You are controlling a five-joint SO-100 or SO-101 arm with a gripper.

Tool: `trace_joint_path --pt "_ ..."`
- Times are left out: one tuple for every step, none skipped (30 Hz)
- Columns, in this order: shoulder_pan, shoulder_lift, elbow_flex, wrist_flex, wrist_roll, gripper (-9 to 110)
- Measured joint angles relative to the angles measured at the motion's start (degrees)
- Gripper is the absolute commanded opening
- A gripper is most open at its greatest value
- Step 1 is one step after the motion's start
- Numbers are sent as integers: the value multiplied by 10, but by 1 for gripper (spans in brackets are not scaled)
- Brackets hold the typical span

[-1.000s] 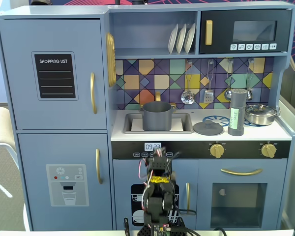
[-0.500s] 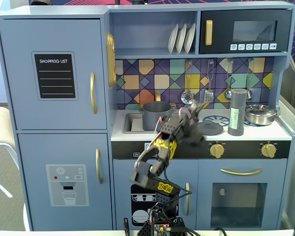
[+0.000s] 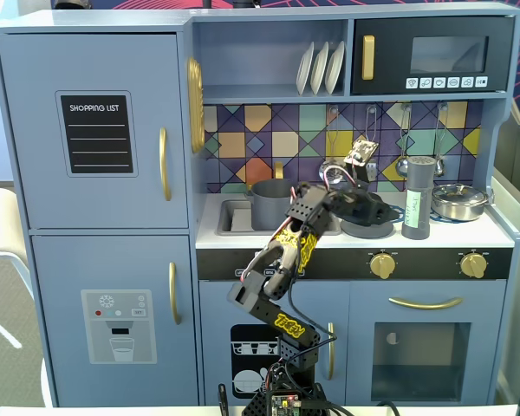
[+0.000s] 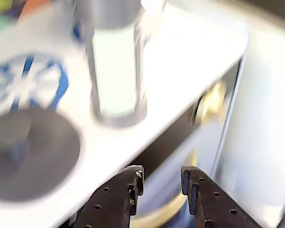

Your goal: Put salt in the gray recipient

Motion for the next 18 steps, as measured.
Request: trace_joint_path --pt "1 2 23 -39 -1 17" --pt "4 2 42 -70 -4 23" --pt "4 2 57 -98 -8 29" --pt "5 2 68 -121 -9 35" --pt "5 2 78 -146 -11 39" --pt "6 2 89 -173 -15 42" --pt "7 1 100 -200 -18 44" --pt "7 -3 109 -228 -20 46" --pt "7 -7 115 -253 -22 47" --pt "7 -14 118 -274 -25 48" --pt "7 -22 120 -293 -28 49" --pt "7 -31 122 -314 -30 51" --pt "7 -39 126 -333 -30 52" --pt "7 -49 127 -354 -31 53" --pt "6 -62 128 -375 -33 52" --pt "5 -72 128 -394 -34 52" --pt "4 -84 128 -410 -34 52" --pt "2 -94 128 -424 -35 52"
